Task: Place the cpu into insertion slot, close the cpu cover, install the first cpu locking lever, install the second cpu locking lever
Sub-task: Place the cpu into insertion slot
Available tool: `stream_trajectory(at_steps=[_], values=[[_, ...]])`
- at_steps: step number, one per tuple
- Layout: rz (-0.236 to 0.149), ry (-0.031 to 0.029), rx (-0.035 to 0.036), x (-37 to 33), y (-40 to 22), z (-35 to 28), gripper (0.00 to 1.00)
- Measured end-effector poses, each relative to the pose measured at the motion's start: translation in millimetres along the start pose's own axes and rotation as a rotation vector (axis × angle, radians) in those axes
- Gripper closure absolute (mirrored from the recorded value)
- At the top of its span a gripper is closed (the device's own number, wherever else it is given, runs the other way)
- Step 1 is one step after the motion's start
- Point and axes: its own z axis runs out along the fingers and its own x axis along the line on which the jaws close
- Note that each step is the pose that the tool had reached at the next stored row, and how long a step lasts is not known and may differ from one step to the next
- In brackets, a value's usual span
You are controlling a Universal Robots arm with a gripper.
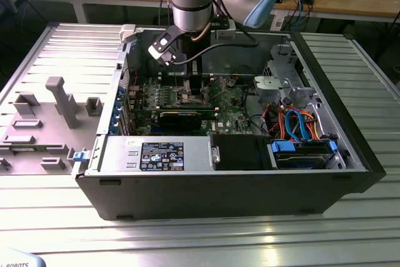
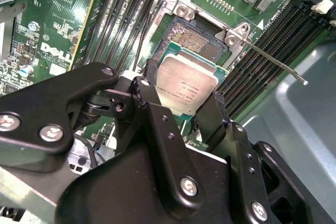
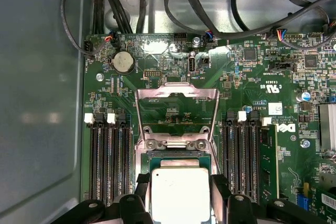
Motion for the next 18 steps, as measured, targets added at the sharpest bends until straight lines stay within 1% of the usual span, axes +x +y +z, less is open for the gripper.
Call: stream_trajectory(at_steps=[4,6,7,9,11,15,16,18], values=[[0.0,0.0001,0.0,0.0,0.0,0.1,0.46],[0.0,0.0005,-0.0003,0.0,-0.1,1.9,0.46],[0.0,0.0001,-0.0001,0.4,-0.5,5.1,0.46],[0.0,0.0001,0.0,1.1,-1.4,8.8,0.46],[0.0,0.0001,0.0,1.5,-3.2,14.4,0.46],[0.001,0.0,0.0,1.4,-4.0,22.3,0.46],[0.001,0.0,0.0,1.4,-4.3,25.5,0.46],[0.001,0.0,-0.0001,1.3,-4.7,28.3,0.46]])
